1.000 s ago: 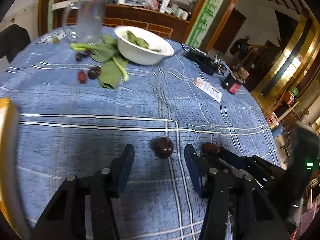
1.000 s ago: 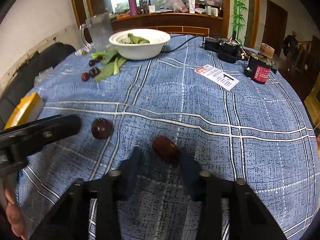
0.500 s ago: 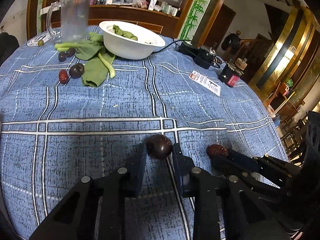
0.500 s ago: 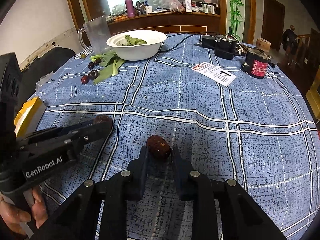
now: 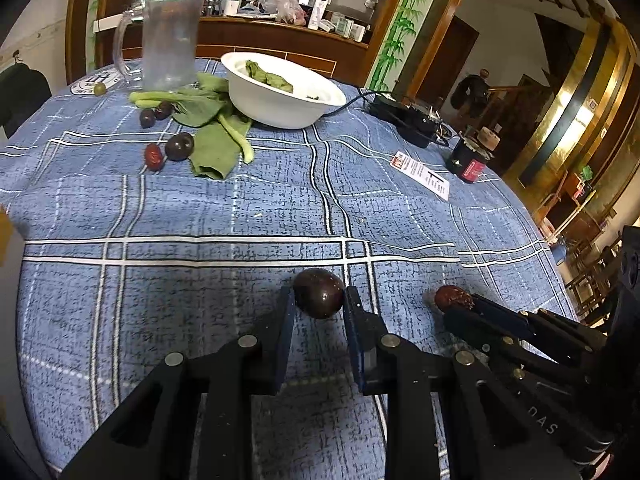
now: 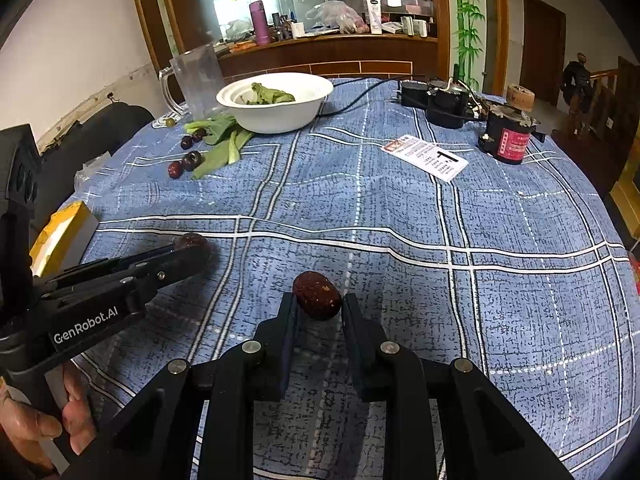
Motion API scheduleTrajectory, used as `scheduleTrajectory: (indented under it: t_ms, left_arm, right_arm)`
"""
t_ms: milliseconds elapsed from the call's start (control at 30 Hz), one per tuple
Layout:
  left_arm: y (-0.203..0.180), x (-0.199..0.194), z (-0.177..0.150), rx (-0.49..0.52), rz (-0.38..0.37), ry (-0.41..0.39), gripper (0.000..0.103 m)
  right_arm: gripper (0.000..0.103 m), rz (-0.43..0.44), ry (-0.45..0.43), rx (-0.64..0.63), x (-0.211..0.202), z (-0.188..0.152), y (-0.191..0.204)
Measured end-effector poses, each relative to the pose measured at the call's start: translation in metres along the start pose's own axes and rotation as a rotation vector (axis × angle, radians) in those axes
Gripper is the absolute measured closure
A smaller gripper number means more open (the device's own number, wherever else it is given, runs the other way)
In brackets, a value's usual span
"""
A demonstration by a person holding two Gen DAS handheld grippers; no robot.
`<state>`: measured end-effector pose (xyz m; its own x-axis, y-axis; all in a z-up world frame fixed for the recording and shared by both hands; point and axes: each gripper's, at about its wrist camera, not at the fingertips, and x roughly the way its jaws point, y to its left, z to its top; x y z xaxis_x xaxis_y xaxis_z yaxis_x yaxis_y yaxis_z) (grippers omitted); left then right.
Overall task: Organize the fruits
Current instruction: 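Place the plum in the tray with the left gripper while the right gripper carries the jujube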
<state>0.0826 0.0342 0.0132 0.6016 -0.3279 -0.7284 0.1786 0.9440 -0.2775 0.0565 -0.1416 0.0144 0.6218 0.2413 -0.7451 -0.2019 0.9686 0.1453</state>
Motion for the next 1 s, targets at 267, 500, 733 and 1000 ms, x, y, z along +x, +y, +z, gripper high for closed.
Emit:
scheduleTrajectory:
  t_ms: [267,500,733,1000]
  left_arm:
    - [0.009,-0.075,-0.009,-0.048,-0.006,-0.110,0.080]
    - [0.055,-0.164,-0.047,-0.068,0.118,-0.197,0.079]
    - [0.130,-0.223,-0.090,-0.174,0.297,-0.231,0.079]
    - [0.181,-0.233,-0.123,-0.273,0.361,-0.189,0.079]
  right_arm:
    - [0.079,0.066,-0.054,-0.032,-0.019,-0.001,0.022]
    - [0.079,0.128,-0.075,-0.082,-0.037,-0.007,0.068]
    - [0.078,0.243,-0.081,-0.168,-0.059,-0.012,0.147]
    - [0.078,0.362,-0.024,-0.302,-0.058,-0.016,0.247]
